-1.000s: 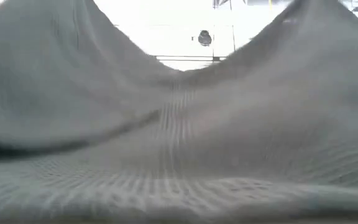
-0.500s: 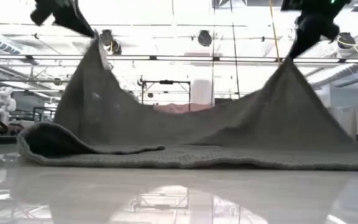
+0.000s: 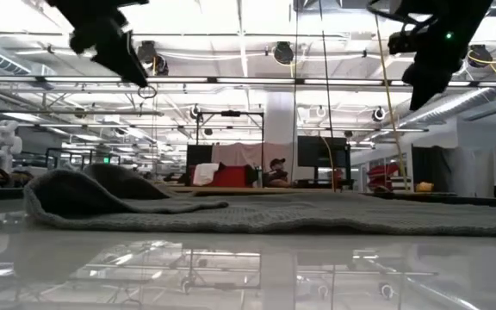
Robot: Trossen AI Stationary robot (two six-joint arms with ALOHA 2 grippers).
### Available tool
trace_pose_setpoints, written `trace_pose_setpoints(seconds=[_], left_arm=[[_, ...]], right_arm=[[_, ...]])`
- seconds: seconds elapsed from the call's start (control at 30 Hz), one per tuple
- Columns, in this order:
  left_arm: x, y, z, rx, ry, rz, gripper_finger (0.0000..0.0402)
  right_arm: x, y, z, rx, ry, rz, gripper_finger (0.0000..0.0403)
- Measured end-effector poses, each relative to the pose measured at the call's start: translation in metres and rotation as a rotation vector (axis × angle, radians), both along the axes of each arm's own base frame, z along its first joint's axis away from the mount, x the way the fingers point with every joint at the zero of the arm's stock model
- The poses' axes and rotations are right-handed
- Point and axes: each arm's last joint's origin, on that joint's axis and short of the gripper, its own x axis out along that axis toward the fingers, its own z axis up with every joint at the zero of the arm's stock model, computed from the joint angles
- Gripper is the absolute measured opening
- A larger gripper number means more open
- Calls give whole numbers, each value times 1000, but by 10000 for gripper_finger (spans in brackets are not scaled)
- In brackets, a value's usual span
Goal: Roll towel
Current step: Fold the dark gray towel
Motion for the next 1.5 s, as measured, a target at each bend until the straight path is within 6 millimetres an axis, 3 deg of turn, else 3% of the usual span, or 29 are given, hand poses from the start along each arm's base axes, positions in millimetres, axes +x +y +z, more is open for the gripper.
trace_pose_setpoints(seconds=[0.17,0.33,0.43,0.6,0.87,1.2,1.3,1.5], left_arm=[[31,-18,-4,-321,-100,-234,223],[62,-27,-42,-341,12,-276,224],[80,-31,-72,-346,94,-304,223],[101,-35,-103,-356,109,-361,203],[116,-21,-120,-337,96,-376,164],[128,-9,-146,-393,124,-398,153],[128,-9,-147,-380,130,-414,125],[130,-9,-140,-345,141,-456,32]], right_arm=[[13,5,6,175,-151,166,186],[38,14,3,380,-303,407,184],[46,19,-13,409,-311,472,176],[45,27,-52,486,-283,505,161],[34,38,-103,567,-332,497,140],[20,41,-135,595,-355,461,130],[15,41,-143,601,-350,446,130],[7,40,-153,609,-320,426,121]])
